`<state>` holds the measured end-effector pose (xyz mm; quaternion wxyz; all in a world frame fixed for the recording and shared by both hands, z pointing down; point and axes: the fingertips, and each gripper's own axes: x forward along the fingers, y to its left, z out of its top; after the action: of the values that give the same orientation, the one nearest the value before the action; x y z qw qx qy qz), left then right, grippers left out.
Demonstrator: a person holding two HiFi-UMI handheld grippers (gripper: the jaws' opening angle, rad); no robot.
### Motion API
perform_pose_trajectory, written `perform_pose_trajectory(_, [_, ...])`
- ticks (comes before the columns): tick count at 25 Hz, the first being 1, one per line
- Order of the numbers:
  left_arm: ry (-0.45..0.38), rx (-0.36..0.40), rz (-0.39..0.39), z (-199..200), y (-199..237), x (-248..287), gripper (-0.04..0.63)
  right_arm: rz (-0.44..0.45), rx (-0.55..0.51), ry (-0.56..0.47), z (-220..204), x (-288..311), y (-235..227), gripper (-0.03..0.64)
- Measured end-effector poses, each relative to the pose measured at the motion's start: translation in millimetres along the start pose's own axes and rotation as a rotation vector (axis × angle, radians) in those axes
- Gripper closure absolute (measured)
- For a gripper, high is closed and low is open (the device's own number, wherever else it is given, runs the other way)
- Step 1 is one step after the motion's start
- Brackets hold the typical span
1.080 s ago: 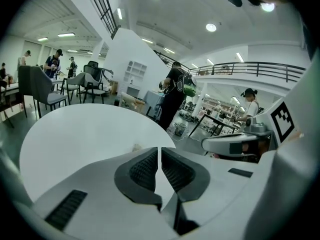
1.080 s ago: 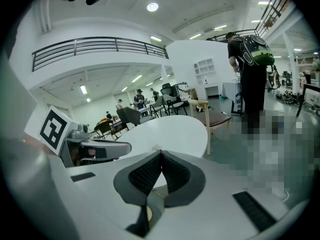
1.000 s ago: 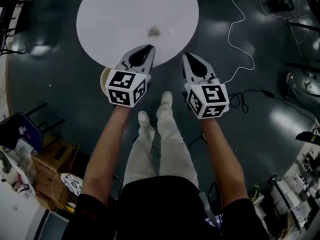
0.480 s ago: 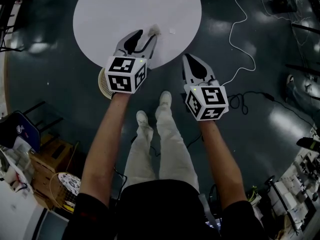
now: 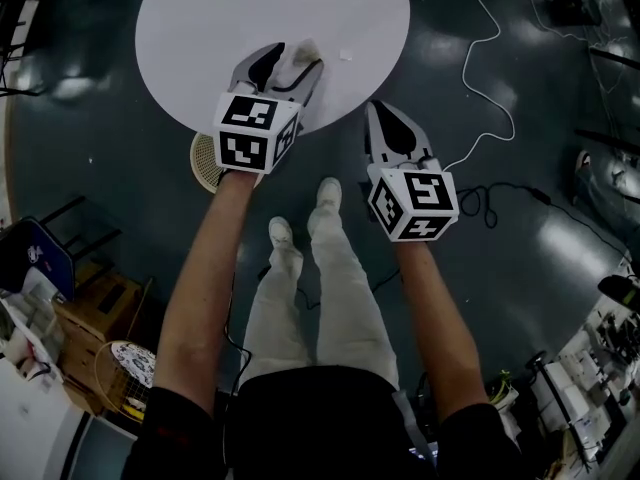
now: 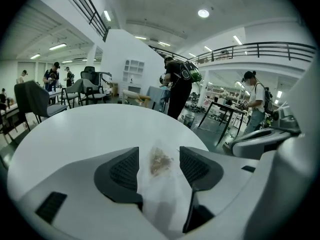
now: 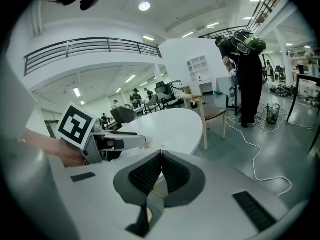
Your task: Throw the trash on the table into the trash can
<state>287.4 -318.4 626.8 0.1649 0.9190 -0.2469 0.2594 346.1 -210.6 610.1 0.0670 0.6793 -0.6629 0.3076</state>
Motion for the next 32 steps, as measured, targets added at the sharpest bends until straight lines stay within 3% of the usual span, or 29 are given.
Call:
perform_pose_trajectory(4, [0.037, 0.045, -0.002, -4.7, -3.1, 3.4, 0.337, -0.001, 0.004, -0.005, -3.9, 3.5, -2.3, 0.600])
perform_pose_trajectory(14, [0.089, 0.037, -0.002, -7.6, -5.2, 10.7, 0.358, 0.025, 0.022, -0.018, -11.1, 11.8, 5.2, 0.600])
perform_pose_trajectory(23, [0.094, 0.141, 0.081, -11.8, 0.7, 14.5, 0.499, 0.031, 0.025, -0.011, -19.2, 15.3, 0.1, 0.600])
perform_pose_trajectory(32, [0.048, 0.129, 0.107, -10.1, 8.2, 4.6, 0.577, 0.040, 0.001, 0.006, -24.9, 18.5, 14.6, 0.600])
